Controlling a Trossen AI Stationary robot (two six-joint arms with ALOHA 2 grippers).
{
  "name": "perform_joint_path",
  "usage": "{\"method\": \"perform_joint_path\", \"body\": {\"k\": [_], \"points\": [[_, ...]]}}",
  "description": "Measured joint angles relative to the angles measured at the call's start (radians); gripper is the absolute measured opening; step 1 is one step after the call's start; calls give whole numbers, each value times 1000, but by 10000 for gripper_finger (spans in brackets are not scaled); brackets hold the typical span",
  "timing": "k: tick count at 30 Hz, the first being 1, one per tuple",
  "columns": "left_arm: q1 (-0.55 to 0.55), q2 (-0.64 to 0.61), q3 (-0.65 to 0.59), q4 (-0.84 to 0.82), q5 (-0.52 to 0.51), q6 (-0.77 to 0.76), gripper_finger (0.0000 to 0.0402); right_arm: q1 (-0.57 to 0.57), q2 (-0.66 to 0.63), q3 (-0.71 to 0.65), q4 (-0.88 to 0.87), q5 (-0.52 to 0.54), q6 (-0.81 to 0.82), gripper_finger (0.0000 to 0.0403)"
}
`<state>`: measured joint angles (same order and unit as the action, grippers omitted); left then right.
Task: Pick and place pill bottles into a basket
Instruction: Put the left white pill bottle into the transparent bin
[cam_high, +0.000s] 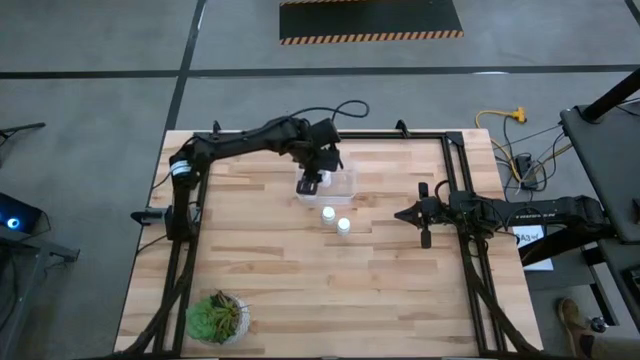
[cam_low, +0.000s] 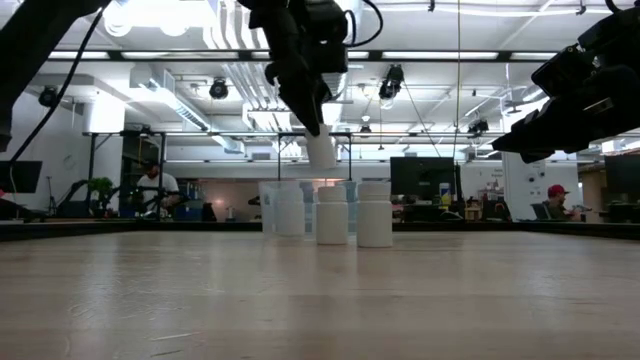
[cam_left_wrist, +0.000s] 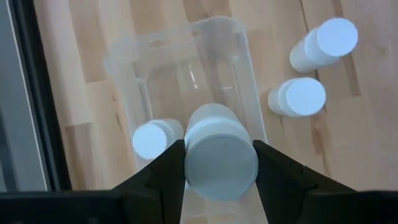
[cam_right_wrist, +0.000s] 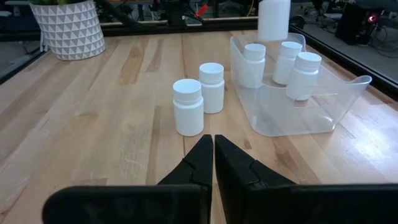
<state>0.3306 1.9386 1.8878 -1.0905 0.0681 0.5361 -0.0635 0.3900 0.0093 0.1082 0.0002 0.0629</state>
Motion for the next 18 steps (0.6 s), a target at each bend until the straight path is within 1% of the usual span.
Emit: {"method": "perform_joint_path", "body": {"k": [8,18], "points": [[1,75,-7,12,-3,5,144,0,0,0,0,0,5,9],[1,131,-12,11,-8,5,144,0,0,0,0,2,4,9]]}}
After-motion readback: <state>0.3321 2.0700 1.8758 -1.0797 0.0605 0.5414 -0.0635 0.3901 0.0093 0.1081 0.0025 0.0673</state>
